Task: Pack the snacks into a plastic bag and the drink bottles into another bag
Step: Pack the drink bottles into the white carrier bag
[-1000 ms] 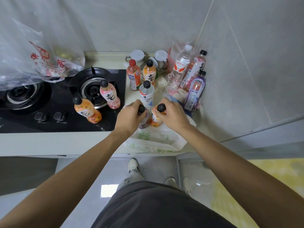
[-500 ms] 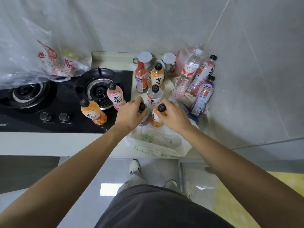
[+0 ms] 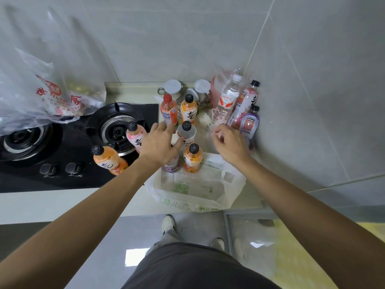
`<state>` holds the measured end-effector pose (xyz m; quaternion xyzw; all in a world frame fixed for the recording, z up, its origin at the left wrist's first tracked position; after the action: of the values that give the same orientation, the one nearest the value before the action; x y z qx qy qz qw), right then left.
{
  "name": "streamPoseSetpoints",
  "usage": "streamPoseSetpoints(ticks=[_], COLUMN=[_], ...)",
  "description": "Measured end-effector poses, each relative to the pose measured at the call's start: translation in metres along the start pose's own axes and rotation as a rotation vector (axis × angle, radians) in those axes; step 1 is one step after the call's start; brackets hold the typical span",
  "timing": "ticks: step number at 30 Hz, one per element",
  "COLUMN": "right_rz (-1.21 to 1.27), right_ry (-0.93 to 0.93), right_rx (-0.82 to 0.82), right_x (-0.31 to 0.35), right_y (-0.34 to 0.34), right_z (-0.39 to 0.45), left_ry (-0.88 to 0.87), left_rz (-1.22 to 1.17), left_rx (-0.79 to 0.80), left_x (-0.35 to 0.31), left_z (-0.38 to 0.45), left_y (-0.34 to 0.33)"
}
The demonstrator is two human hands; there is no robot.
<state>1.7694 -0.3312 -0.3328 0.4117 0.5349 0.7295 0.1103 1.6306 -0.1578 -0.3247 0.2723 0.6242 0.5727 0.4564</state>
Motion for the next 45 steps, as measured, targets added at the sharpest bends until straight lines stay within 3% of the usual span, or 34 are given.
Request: streamPoseSetpoints(ticks=[7,13,29,36,41,45], right_rz=[-0.242,-0.265,-0.292,-0.318,-0.183,-0.096], right_ry=[-0.282,-0.437,-0.510,-0.451,-0.378,-0.322], right_rx=[-0.035,0.036,0.125,0.028,0.036,-0.057], right_x=[-0.080,-0.127,-0.150,-0.135,-0.117,-0.087], right_y=[0.038,0.038,0.019,0.041,0.040,0.054], right_z=[0.038,0.066,0.103,0.104,0.084,0.060], left_ry=[-0.069,-0.066,-0.105,-0.117,-0.115,-0.114], left_rz=[-0.039,0.038,-0.069,-0.084,-0.123,-0.149], left_rx=[0.064,0.151,0.117,0.103,0.126,0.102], left_x=[-0.037,-0.038,-0.032,-0.032,-0.035,-0.039], left_z=[0.047,0.069,0.077,0.073,0.067,0.065], left_y=[-0.007,-0.029,-0.040,-0.039,-0.035,-0.023])
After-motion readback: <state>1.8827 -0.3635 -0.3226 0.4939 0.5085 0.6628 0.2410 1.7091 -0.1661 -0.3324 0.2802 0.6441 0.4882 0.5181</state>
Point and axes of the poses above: each hand's wrist, its own z-axis towards the middle knuckle, its own y-axis out of the back of the hand, x = y × z, the point moved 10 cm from there along z, towards the middle knuckle, and after that the axes turned 2 degrees about y, right-handed, at the moved point
